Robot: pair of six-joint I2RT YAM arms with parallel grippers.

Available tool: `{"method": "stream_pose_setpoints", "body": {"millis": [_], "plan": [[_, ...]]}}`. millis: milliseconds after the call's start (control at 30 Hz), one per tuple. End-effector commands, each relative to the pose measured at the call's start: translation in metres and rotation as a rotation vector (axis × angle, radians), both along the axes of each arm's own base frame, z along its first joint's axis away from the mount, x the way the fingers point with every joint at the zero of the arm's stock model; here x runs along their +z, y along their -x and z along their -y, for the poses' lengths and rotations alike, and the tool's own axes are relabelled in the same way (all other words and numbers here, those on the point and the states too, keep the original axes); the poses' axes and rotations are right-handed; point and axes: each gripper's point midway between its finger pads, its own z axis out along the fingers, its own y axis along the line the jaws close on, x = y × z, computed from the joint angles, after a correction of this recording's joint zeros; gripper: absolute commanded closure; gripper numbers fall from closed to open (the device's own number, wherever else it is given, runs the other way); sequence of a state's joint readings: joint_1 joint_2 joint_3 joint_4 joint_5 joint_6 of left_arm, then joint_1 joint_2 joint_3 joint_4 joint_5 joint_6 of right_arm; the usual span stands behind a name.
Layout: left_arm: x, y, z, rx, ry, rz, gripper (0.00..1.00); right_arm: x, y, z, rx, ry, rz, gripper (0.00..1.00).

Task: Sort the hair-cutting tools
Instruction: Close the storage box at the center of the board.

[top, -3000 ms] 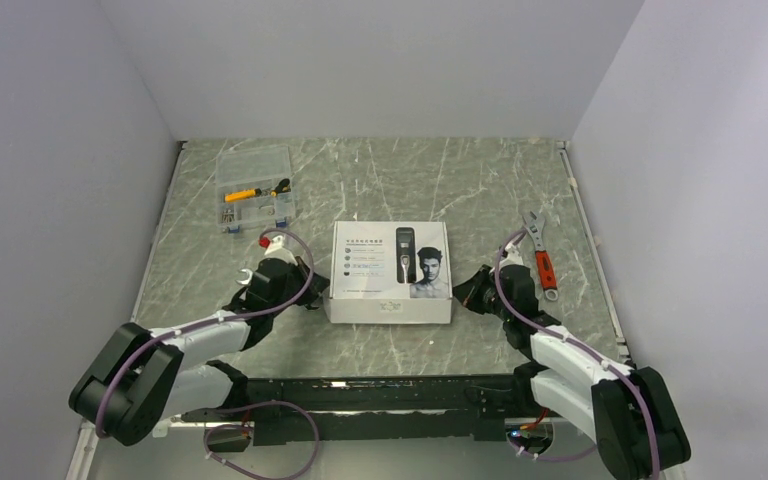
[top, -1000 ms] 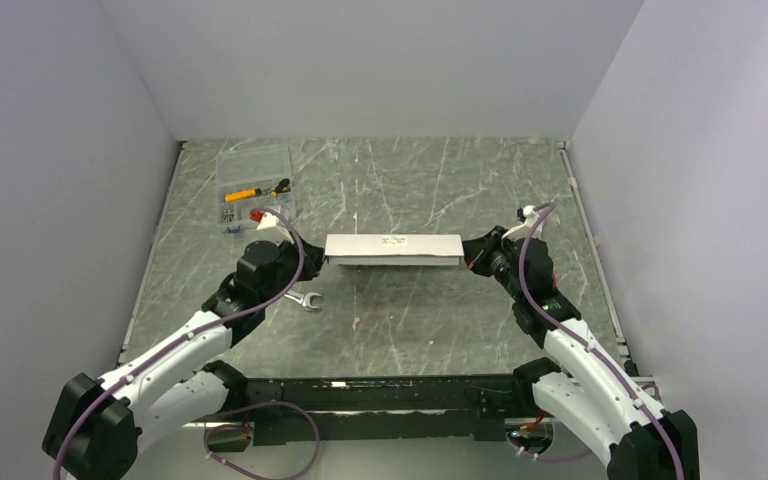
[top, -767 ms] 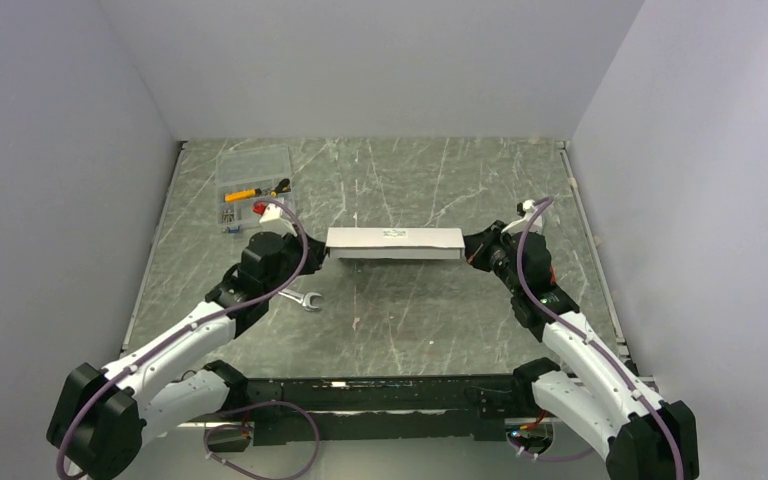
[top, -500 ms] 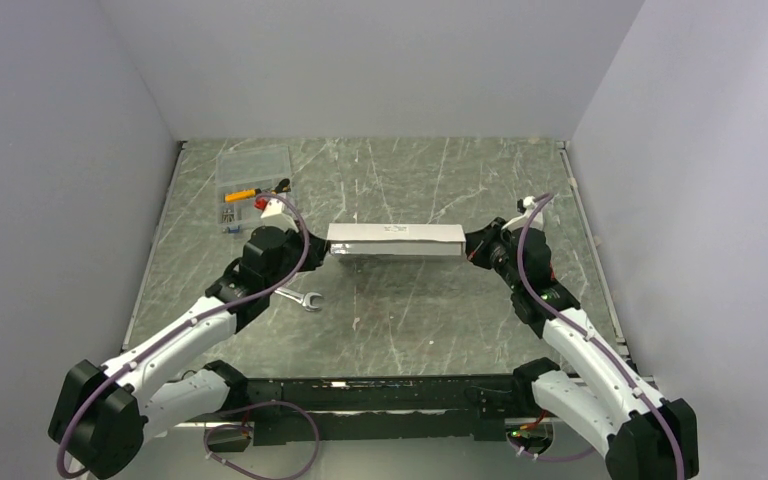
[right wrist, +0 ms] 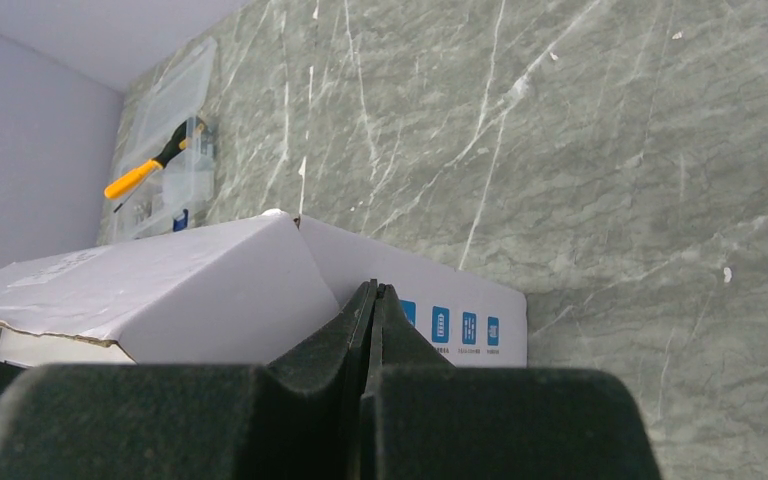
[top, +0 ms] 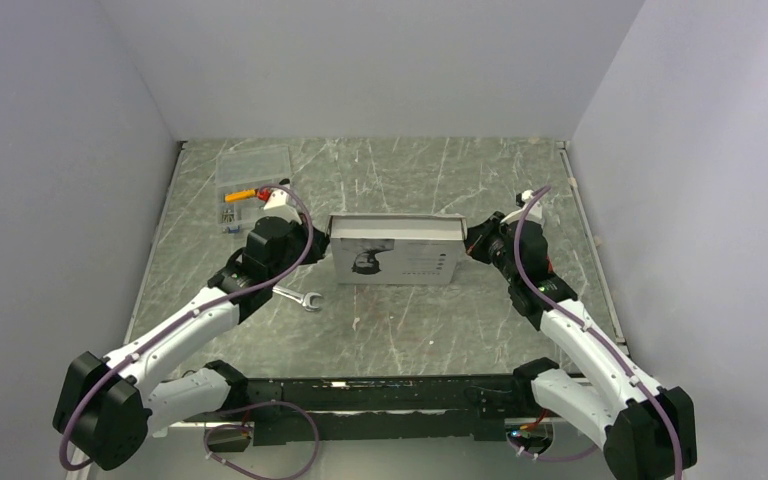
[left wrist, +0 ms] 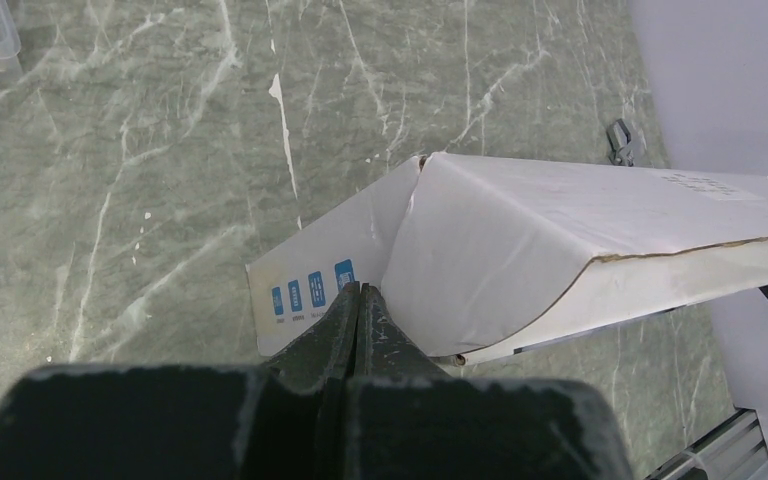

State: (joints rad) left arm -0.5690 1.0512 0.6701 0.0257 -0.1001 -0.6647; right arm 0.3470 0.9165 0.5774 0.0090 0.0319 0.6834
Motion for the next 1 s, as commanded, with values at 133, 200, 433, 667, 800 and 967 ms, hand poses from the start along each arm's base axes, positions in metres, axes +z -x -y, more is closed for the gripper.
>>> {"method": "stream_pose_setpoints", "body": {"millis": [133,200,433,667,800,967], "plan": [[0.056,0.023,0.047,-0.215,0.17,0.128,1.0,0.026,0.029,-0.045,0.236,-0.083,0.061,1.0],[0.05,0.026,0.043,-0.204,0.162,0.122,0.99,0.022,0.033,-0.04,0.22,-0.069,0.059,1.0],[0.037,0.033,0.027,-0.151,0.135,0.097,0.88,0.008,0.041,-0.025,0.165,-0.027,0.018,0.88],[0.03,0.034,0.013,-0.092,0.107,0.083,0.77,0.007,0.044,-0.01,0.109,0.017,0.004,0.72],[0.028,0.034,0.003,-0.052,0.078,0.077,0.7,0.015,0.045,0.011,0.023,0.079,0.002,0.66],[0.021,0.035,-0.013,0.017,0.045,0.063,0.61,0.026,0.052,0.031,-0.047,0.131,0.004,0.6]]}}
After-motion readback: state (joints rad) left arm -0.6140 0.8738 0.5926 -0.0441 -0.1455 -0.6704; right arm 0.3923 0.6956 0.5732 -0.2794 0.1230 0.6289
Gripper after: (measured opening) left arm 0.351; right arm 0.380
